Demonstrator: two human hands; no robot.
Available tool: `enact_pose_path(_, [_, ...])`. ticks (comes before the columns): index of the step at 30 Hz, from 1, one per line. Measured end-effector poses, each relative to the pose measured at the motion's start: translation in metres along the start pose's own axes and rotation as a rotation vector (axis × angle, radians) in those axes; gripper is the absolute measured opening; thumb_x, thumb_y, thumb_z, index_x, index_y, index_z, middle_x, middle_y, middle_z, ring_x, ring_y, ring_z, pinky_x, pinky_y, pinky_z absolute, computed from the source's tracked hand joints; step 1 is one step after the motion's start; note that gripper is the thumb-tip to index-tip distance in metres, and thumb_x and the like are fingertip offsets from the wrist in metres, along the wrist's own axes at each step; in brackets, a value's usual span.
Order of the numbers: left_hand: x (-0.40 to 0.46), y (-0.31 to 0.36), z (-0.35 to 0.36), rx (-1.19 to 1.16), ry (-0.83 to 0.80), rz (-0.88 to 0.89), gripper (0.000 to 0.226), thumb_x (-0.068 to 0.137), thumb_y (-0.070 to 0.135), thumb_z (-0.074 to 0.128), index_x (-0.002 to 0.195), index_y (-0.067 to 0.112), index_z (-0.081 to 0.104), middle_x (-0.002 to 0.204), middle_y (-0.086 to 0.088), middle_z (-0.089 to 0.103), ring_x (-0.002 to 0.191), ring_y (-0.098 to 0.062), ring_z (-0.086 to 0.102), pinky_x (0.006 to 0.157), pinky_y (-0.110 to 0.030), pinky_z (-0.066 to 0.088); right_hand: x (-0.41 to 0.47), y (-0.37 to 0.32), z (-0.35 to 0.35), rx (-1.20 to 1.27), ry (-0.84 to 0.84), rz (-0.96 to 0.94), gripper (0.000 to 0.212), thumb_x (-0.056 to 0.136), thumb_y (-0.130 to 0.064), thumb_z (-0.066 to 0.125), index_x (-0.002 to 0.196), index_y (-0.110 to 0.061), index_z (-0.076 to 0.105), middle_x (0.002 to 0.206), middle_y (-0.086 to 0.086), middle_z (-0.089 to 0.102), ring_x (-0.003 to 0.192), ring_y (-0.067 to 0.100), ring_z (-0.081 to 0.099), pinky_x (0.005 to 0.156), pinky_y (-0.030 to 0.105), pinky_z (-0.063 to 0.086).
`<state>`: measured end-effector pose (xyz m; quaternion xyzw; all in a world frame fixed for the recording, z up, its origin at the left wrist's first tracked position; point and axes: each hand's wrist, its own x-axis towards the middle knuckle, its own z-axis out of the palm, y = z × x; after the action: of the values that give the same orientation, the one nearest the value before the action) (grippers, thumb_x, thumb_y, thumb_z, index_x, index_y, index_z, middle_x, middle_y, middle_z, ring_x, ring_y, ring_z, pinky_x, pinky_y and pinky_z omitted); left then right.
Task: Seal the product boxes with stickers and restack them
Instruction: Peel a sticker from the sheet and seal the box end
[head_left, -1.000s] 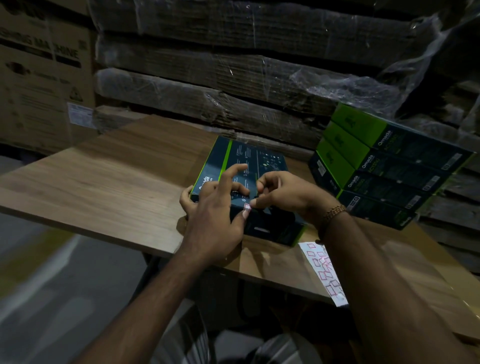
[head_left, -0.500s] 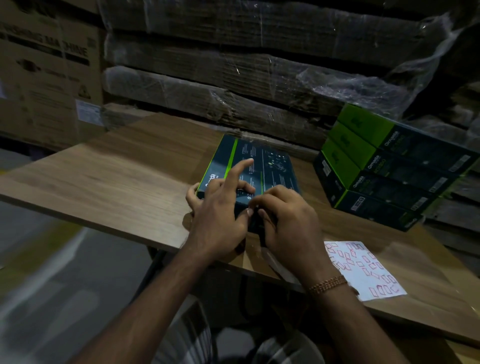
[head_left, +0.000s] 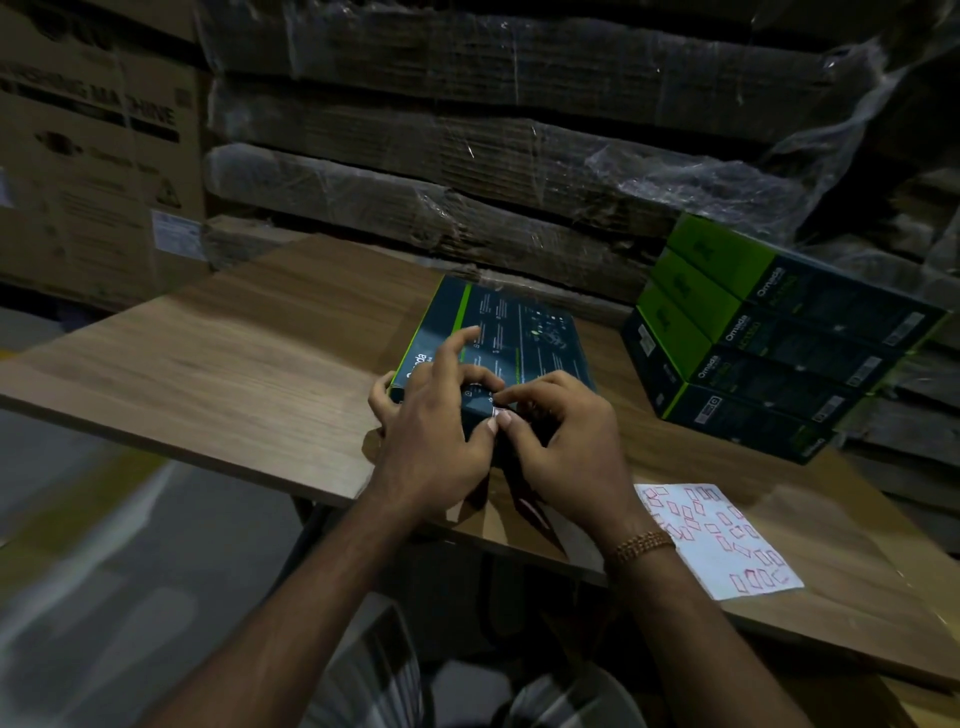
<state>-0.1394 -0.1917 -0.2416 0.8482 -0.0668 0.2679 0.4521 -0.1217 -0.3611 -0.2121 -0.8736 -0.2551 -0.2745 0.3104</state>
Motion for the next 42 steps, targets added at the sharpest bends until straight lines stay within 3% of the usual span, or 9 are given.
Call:
enact_pose_path(7, [0.001,-0.001,0.000,0.020,-0.019,0.000,0.097,0.091,0.019,0.076,0.162,0.044,0.015,0.126,0.029,0.063,0.126,0.019,0.024,0.127,-0.056,-0.002,-0.003,0.003,0.005,-0.093,0.003,-0.109,0.017,0.097,-0.022,0.076,0.113,-0.018,0.078,0.099,-0.007,0.059,0.092,0.009,0.059,0.078,0.030,0.054])
enact_pose_path(11, [0.001,-0.002,0.000,0.021,-0.038,-0.006,0.102,0.088,0.017,0.076,0.163,0.043,0.013,0.128,0.028,0.063,0.125,0.021,0.023,0.127,-0.057,0.000,-0.004,0.003,0.006,-0.122,-0.010,-0.113,0.021,0.096,-0.022,0.075,0.117,-0.019,0.076,0.103,-0.007,0.059,0.095,0.011,0.058,0.079,0.025,0.051])
enact_pose_path(16, [0.000,0.000,-0.001,0.016,-0.046,-0.014,0.104,0.084,0.013,0.075,0.164,0.042,0.015,0.122,0.031,0.060,0.118,0.040,0.012,0.127,-0.058,0.001,-0.007,0.002,0.008,-0.100,0.021,-0.094,0.026,0.088,-0.015,0.073,0.114,-0.018,0.077,0.100,-0.006,0.059,0.092,0.011,0.059,0.079,0.024,0.050])
enact_pose_path(20, [0.000,0.000,-0.002,0.009,-0.047,-0.018,0.101,0.085,0.014,0.073,0.163,0.042,0.015,0.122,0.030,0.063,0.119,0.034,0.020,0.126,-0.059,0.002,-0.007,-0.002,0.012,-0.034,0.073,-0.032,0.017,0.092,-0.027,0.078,0.108,-0.021,0.078,0.097,-0.009,0.060,0.090,0.007,0.061,0.076,0.024,0.053])
enact_pose_path(23, [0.001,0.000,-0.001,0.014,-0.046,-0.019,0.102,0.084,0.013,0.073,0.163,0.041,0.015,0.122,0.031,0.063,0.118,0.030,0.021,0.126,-0.059,0.002,-0.005,-0.001,0.013,-0.027,0.074,-0.029,0.016,0.092,-0.026,0.078,0.107,-0.021,0.078,0.096,-0.010,0.060,0.089,0.008,0.062,0.076,0.027,0.055])
enact_pose_path(32, [0.000,0.001,-0.003,-0.008,-0.056,-0.011,0.103,0.083,0.016,0.073,0.164,0.041,0.014,0.124,0.028,0.064,0.129,0.014,0.029,0.126,-0.056,-0.001,-0.006,0.001,0.009,-0.027,0.044,-0.046,0.019,0.089,-0.020,0.079,0.108,-0.019,0.078,0.098,-0.009,0.060,0.090,0.005,0.061,0.076,0.016,0.048])
enact_pose_path(37, [0.000,0.001,-0.001,-0.003,-0.048,-0.014,0.101,0.084,0.014,0.073,0.163,0.040,0.016,0.121,0.030,0.063,0.116,0.028,0.024,0.127,-0.058,0.002,-0.005,-0.001,0.010,-0.008,0.053,-0.032,0.017,0.091,-0.026,0.081,0.107,-0.021,0.078,0.098,-0.009,0.062,0.091,0.004,0.062,0.077,0.022,0.054])
enact_pose_path(40, [0.000,0.001,-0.002,-0.009,-0.062,-0.020,0.104,0.081,0.012,0.073,0.163,0.040,0.017,0.122,0.029,0.064,0.118,0.020,0.029,0.126,-0.061,0.004,-0.004,0.002,0.005,0.017,0.015,-0.048,0.016,0.092,-0.021,0.080,0.109,-0.019,0.079,0.100,-0.008,0.062,0.093,0.004,0.062,0.079,0.022,0.055])
enact_pose_path(42, [0.000,0.002,-0.003,-0.005,-0.063,-0.019,0.105,0.079,0.011,0.073,0.163,0.040,0.017,0.122,0.029,0.064,0.116,0.025,0.028,0.125,-0.062,0.006,-0.003,0.003,0.002,0.023,-0.004,-0.054,0.018,0.092,-0.018,0.081,0.110,-0.018,0.079,0.100,-0.006,0.063,0.093,0.004,0.063,0.079,0.019,0.054])
